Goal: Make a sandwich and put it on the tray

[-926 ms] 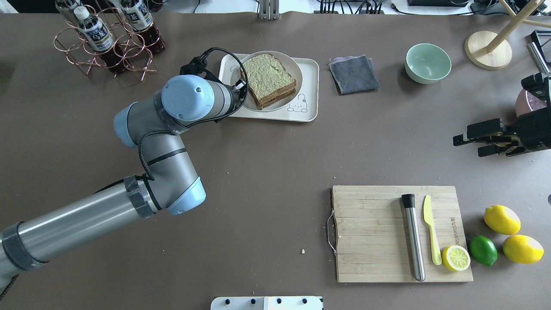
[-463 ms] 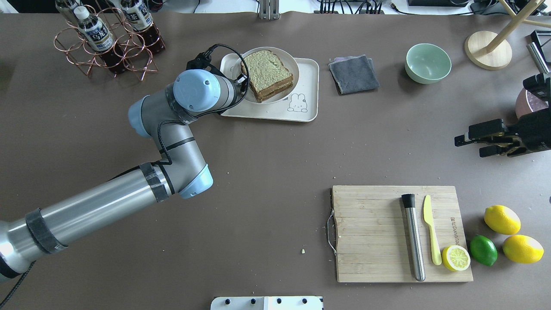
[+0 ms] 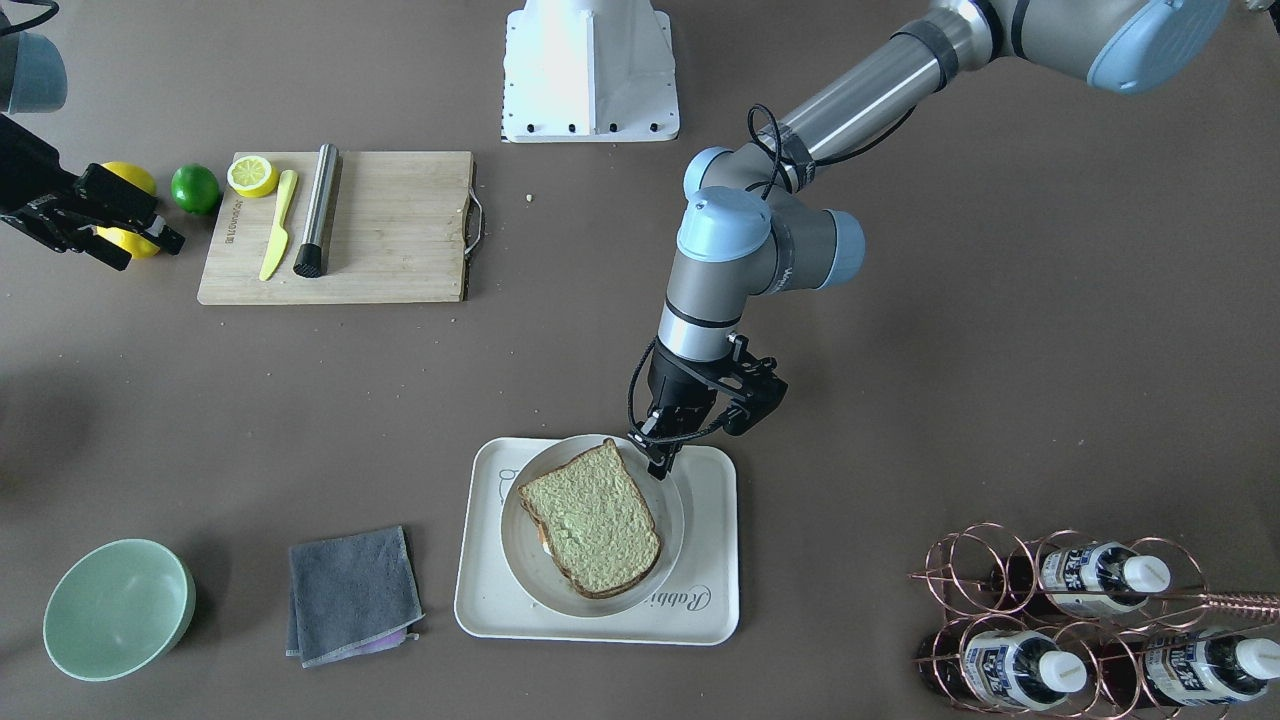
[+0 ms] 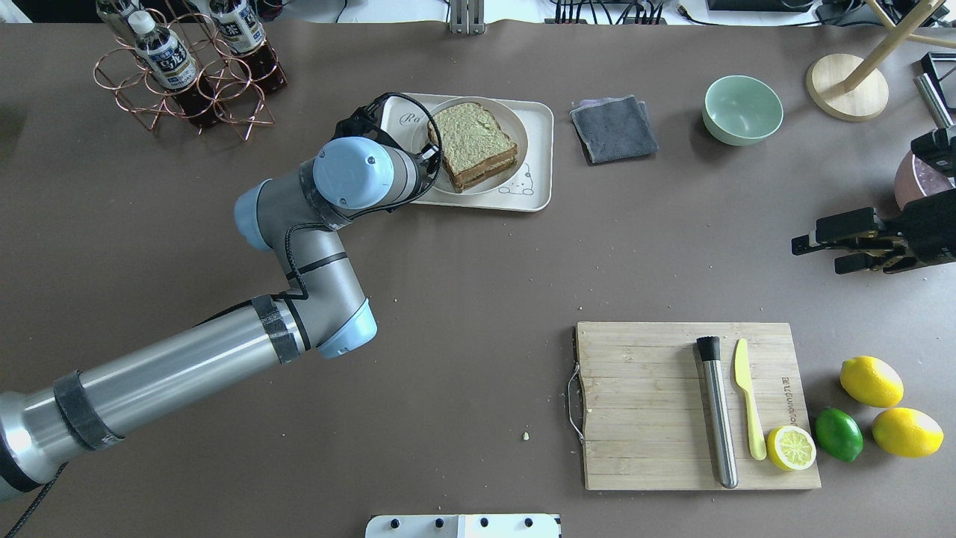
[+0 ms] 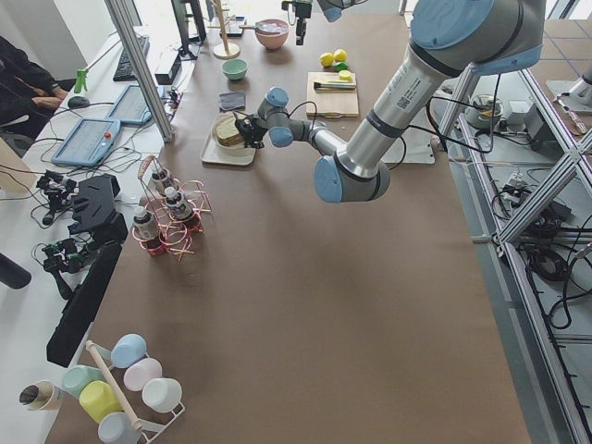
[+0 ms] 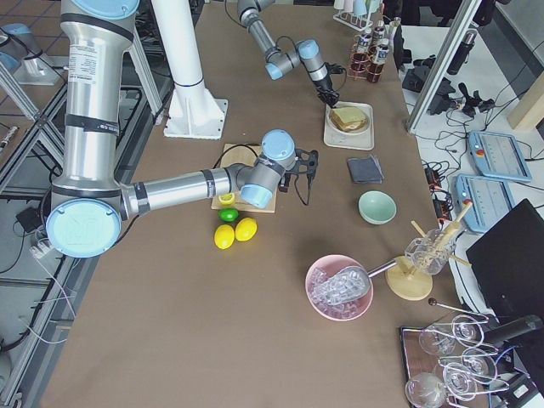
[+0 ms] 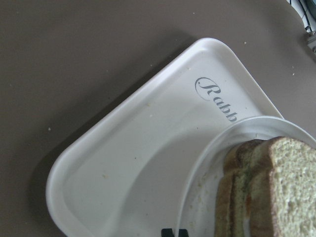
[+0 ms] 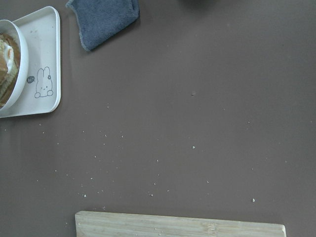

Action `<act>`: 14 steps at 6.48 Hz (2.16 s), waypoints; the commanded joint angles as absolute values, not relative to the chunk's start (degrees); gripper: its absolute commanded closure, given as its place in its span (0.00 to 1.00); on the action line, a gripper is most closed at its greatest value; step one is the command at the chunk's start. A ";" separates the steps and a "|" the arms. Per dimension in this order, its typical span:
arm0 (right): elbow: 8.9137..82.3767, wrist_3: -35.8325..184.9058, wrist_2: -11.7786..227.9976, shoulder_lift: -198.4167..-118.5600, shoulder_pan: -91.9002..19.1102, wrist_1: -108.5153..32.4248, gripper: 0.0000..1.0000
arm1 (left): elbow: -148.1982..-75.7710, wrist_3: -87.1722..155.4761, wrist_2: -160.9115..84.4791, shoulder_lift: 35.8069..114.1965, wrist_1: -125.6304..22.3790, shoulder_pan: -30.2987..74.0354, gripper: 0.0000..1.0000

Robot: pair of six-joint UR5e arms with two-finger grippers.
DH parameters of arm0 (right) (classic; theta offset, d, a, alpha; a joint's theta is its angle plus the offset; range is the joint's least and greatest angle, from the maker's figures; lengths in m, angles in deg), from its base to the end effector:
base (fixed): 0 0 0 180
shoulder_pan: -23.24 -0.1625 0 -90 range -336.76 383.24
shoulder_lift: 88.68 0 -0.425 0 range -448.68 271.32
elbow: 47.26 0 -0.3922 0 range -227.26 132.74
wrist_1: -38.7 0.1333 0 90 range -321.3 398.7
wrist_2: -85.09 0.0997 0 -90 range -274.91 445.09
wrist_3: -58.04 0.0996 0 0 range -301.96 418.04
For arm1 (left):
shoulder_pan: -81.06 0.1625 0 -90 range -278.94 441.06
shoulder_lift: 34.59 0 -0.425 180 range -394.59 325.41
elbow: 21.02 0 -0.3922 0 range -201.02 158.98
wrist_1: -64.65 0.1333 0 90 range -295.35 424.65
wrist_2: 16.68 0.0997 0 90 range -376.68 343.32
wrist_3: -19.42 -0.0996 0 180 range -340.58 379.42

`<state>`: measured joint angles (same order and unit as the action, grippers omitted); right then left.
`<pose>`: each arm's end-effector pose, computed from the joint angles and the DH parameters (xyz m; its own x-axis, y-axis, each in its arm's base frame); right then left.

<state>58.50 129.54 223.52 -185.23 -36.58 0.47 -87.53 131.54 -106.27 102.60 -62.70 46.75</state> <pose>-0.1728 -0.4141 0.4668 0.3089 0.1124 0.9444 -0.1547 0.9857 -0.0667 0.5905 -0.5652 0.2546 0.1562 -0.5625 -0.8119 0.6775 0.6592 -0.3263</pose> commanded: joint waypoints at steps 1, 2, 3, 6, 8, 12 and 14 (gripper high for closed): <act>58.73 129.58 223.52 -185.27 -36.62 0.47 0.00 | -86.32 131.48 -106.07 102.60 -62.70 46.26 1.00; 58.73 129.58 223.52 -185.27 -36.53 0.47 0.00 | -86.32 131.48 -106.07 102.60 -62.70 46.00 1.00; 58.73 129.58 223.52 -185.10 -36.53 0.47 0.00 | -86.58 131.57 -106.15 102.60 -62.87 45.56 0.30; 58.73 129.58 223.60 -184.75 -36.62 0.47 0.00 | -93.65 131.22 -108.51 99.12 -62.00 44.24 0.04; 58.65 129.58 224.30 -184.57 -37.14 0.38 0.00 | -108.11 131.13 -114.14 90.70 -56.85 42.40 0.03; 57.42 126.17 224.22 -188.16 -42.40 -1.02 0.00 | -140.10 98.33 -120.25 72.56 -32.67 33.39 0.03; 55.23 107.19 224.22 -188.70 -50.11 -13.16 0.00 | -140.19 76.07 -131.43 69.23 -25.13 18.56 0.03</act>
<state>56.46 118.08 224.22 -188.37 -45.52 -5.97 -139.71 88.99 -125.96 71.41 -29.56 26.63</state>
